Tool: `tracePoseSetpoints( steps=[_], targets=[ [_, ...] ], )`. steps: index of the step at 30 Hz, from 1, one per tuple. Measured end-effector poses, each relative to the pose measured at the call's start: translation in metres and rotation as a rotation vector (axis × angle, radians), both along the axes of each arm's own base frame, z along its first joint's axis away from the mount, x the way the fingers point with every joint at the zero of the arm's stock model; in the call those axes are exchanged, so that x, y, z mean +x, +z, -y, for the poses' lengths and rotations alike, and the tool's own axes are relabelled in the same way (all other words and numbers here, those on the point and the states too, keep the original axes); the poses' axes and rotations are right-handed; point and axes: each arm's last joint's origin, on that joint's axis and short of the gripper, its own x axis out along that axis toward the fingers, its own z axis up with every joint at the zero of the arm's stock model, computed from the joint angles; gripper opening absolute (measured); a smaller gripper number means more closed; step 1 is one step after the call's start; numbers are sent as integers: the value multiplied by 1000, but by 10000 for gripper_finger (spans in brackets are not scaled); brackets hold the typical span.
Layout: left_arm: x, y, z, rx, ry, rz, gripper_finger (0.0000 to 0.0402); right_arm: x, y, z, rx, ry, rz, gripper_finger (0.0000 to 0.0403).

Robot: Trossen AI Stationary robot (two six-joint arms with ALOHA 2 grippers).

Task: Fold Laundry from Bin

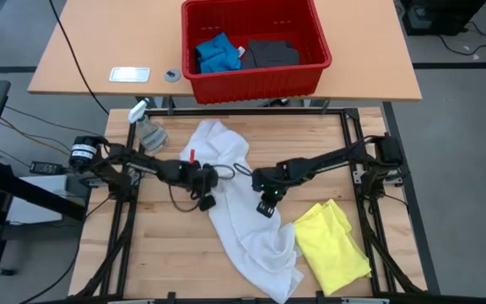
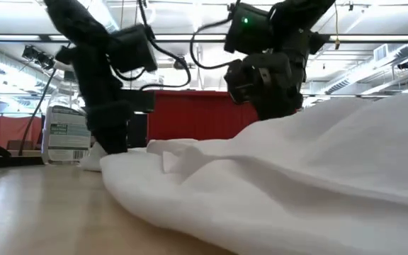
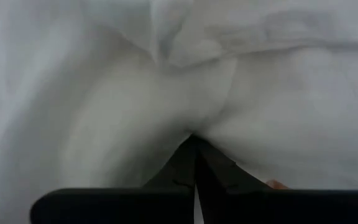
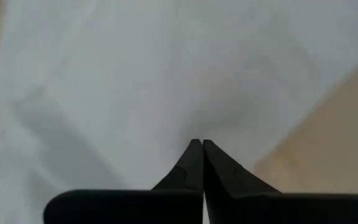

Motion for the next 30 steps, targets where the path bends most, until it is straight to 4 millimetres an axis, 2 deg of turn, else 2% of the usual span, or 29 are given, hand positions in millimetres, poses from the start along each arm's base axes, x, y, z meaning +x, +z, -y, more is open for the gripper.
tracePoseSetpoints(
  steps=[4, 8, 11, 14, 22, 26, 30],
  targets=[
    [3, 9, -23, -131, 112, -9, 9, -13, 11, 11, -20, -3, -62, 3],
    [4, 19, -32, -181, 135, -78, 9, -31, 23, 13, -10, 73, -142, 3],
    [6, 26, -35, -180, 132, -82, 10, -46, 31, 6, 91, 205, -198, 3],
    [4, 35, -34, -198, 147, -46, 33, -61, 31, -9, 151, 326, -257, 3],
    [-13, 71, -22, -214, 240, 52, 154, -104, 2, -56, 159, 559, -304, 3],
    [-16, 82, -6, -178, 278, 105, 172, -116, -18, -70, 155, 597, -289, 3],
    [-14, 85, 16, -158, 303, 154, 173, -125, -38, -72, 147, 511, -323, 3]
  ],
)
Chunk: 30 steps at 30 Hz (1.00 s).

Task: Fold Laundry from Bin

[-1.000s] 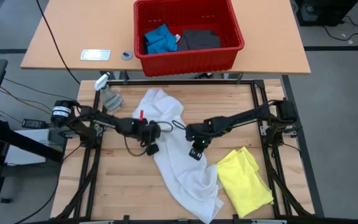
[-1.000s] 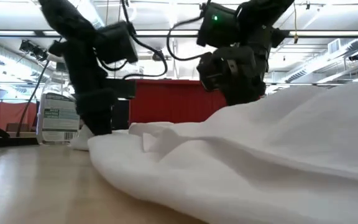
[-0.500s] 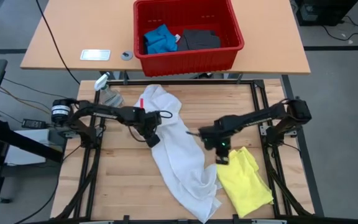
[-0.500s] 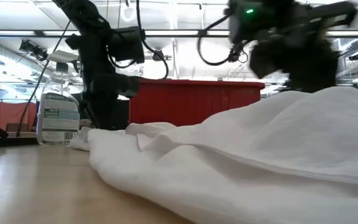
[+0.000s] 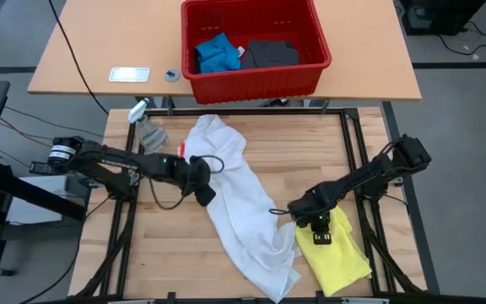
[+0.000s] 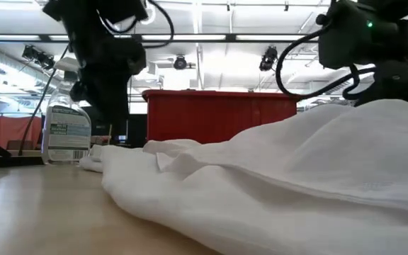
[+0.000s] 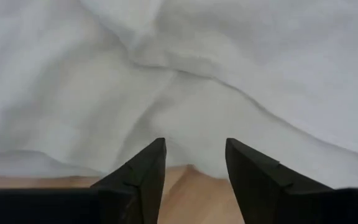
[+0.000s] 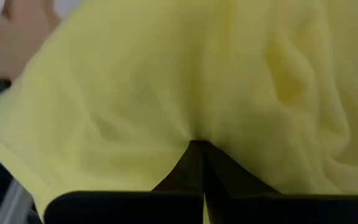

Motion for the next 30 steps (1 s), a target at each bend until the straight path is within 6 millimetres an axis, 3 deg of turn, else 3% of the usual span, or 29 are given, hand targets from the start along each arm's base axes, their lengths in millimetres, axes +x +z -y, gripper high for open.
tracePoseSetpoints(
  steps=[5, 12, 18, 25, 30],
  targets=[
    [1, 3, 28, 19, 47, 74, 173, 0, -7, 15, -18, -144, -14, 3],
    [-6, 1, 56, 8, 121, 91, 173, 13, 5, 51, -151, -325, 80, 3],
    [-15, -13, 71, 5, 211, -13, 173, -2, 18, 79, -243, -468, -6, 3],
    [-23, -43, 80, -68, 261, 37, 173, -30, 14, 83, -291, -462, -210, 3],
    [-27, -58, 89, -158, 261, 119, 173, -40, 8, 67, -207, -424, -279, 3]
  ],
)
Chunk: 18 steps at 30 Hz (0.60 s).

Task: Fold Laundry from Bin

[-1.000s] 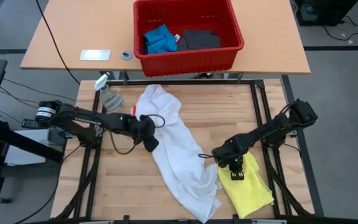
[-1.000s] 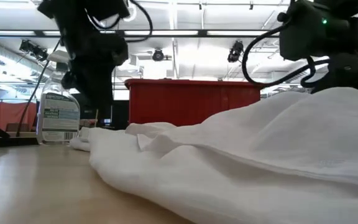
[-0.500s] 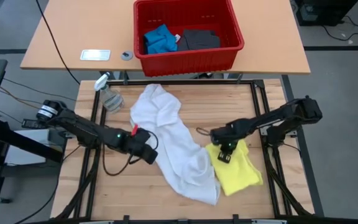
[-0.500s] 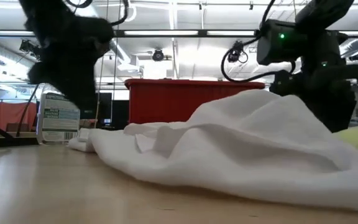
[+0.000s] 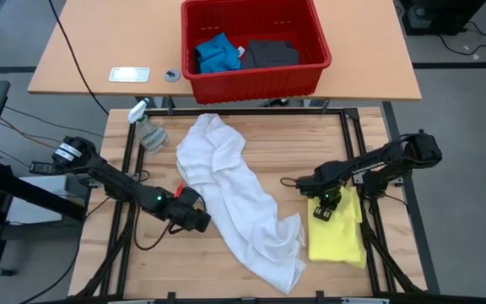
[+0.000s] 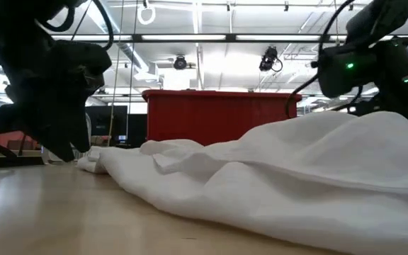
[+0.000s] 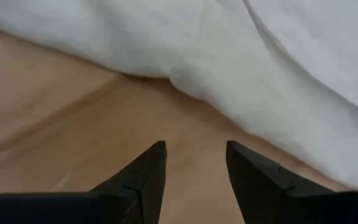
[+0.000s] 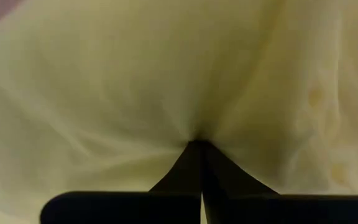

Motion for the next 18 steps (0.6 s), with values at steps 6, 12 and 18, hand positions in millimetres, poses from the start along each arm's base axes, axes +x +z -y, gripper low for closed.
tracePoseSetpoints(
  steps=[6, 12, 18],
  targets=[
    [2, 1, 3, -2, -34, 32, 173, 0, 23, -16, 53, 22, 56, 4],
    [10, 6, 3, -15, -60, 116, 173, 29, 60, -13, 16, 10, 413, 4],
    [20, 8, -7, 15, -56, 167, 173, 82, 54, -15, 27, -10, 779, 4]
  ],
)
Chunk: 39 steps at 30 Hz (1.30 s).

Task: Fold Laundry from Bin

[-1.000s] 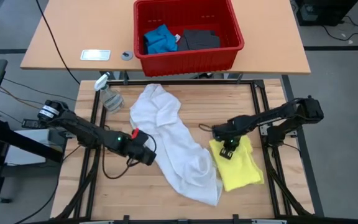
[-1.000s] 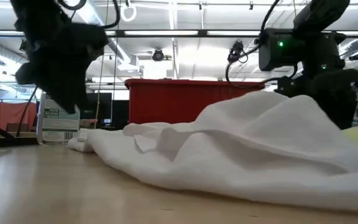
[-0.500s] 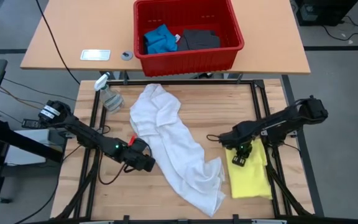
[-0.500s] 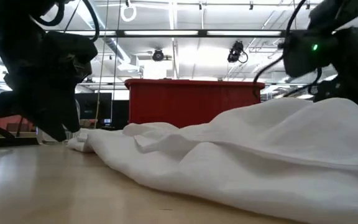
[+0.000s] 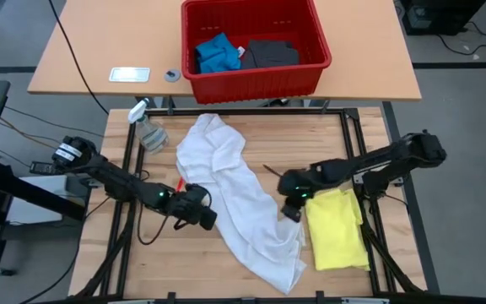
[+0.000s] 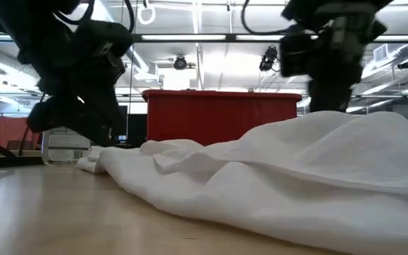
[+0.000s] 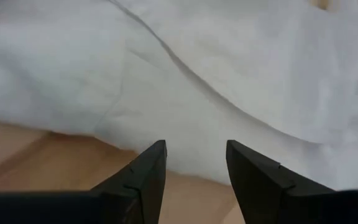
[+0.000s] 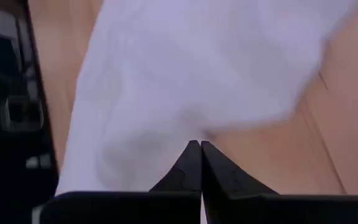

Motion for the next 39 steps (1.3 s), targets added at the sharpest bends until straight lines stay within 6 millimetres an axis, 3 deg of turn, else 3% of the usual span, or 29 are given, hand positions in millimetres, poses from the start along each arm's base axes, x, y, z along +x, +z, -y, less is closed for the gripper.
tracePoseSetpoints(
  steps=[4, 8, 11, 16, 23, 28, 39],
  targets=[
    [6, -7, -6, 31, -3, -9, 173, 18, -29, -5, -33, -69, -38, 3],
    [16, -17, -10, 48, 2, -6, 173, 17, -60, -21, -62, -92, -195, 3],
    [20, -28, -15, 46, 14, -40, 173, 16, -66, -40, -59, -52, -218, 3],
    [28, -39, -23, 30, 9, -69, 173, 14, -62, -75, -16, 71, -224, 3],
    [34, -40, -31, 31, -37, -47, 173, 18, -43, -101, 234, 298, -254, 3],
    [32, -34, -35, -26, -62, -52, 173, 35, -26, -89, 224, 306, -191, 3],
    [5, -18, -38, -33, -60, -205, 173, 71, 3, 0, 3, 69, -111, 3]
  ],
)
